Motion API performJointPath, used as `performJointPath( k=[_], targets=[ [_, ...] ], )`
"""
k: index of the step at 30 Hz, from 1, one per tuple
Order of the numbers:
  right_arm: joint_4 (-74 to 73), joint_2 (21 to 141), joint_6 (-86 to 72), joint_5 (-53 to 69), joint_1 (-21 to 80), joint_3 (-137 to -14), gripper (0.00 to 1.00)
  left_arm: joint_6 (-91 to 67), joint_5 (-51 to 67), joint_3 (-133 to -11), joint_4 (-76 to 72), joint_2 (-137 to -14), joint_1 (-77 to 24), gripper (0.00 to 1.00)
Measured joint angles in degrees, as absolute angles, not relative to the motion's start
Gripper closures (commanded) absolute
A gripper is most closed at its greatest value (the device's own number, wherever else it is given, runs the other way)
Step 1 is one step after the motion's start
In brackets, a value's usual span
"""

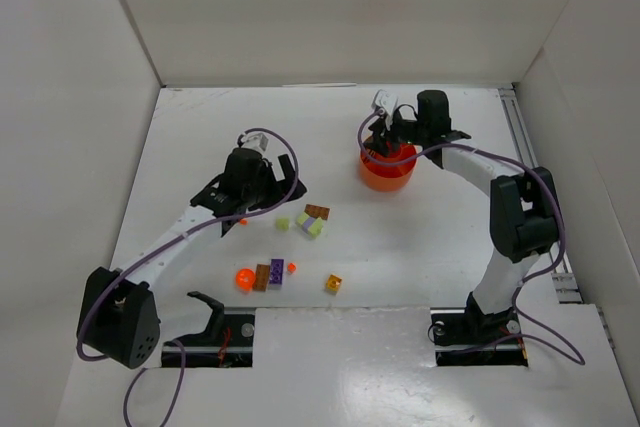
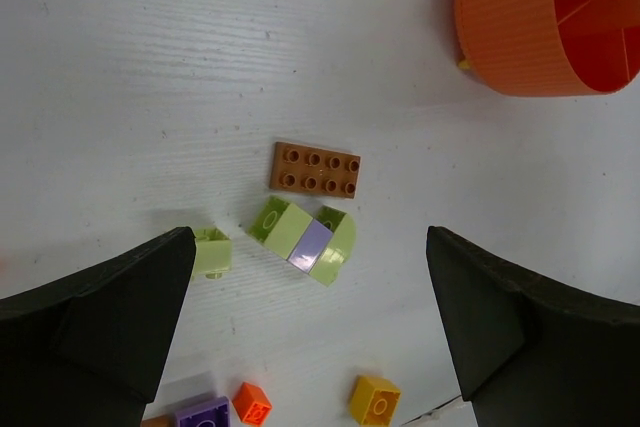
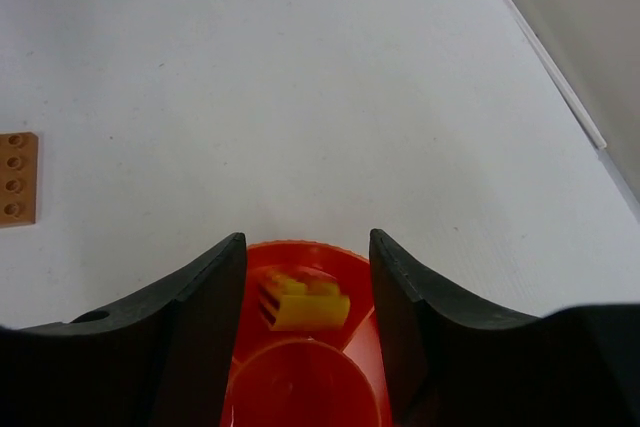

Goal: Sort the legos into containers by color

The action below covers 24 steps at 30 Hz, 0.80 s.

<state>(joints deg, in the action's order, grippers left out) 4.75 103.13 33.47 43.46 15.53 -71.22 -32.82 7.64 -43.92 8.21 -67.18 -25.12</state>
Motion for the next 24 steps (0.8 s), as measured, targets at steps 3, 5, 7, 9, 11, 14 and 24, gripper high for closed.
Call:
performJointPath(
  k=[3,5,7,9,11,14,24],
  targets=[
    [4.75,103.13,33.47,43.59,15.35,-71.22,0.42,-32.82,6.61,-45.06,9.08,-67.72,-26.55,0.00],
    [4.75,103.11,33.47,43.59,15.31,-71.22,0.41,-32.82,5.93,-45.82,9.45,-68.10,-27.81,0.00],
    [4.75,103.11,33.41,43.62,15.33,-71.22,0.39,-32.75,5.54,-46.35,9.80,-68.27,-29.32,0.00],
    [4.73,102.96,32.97,43.11,15.33,-71.20,0.36,-32.53,4.86,-46.72,10.24,-68.38,-31.86,0.00],
    [4.47,101.91,31.53,41.32,15.33,-71.00,0.28,-32.36,4.38,-46.92,10.83,-68.66,-35.68,0.00],
    [4.40,96.68,27.70,35.83,15.33,-68.69,0.10,-32.23,2.92,-46.96,11.94,-69.54,-44.01,0.00],
    [4.05,66.94,14.11,21.91,11.18,-55.40,0.00,-37.76,-0.19,-44.12,13.15,-72.82,-62.39,0.00]
  ],
)
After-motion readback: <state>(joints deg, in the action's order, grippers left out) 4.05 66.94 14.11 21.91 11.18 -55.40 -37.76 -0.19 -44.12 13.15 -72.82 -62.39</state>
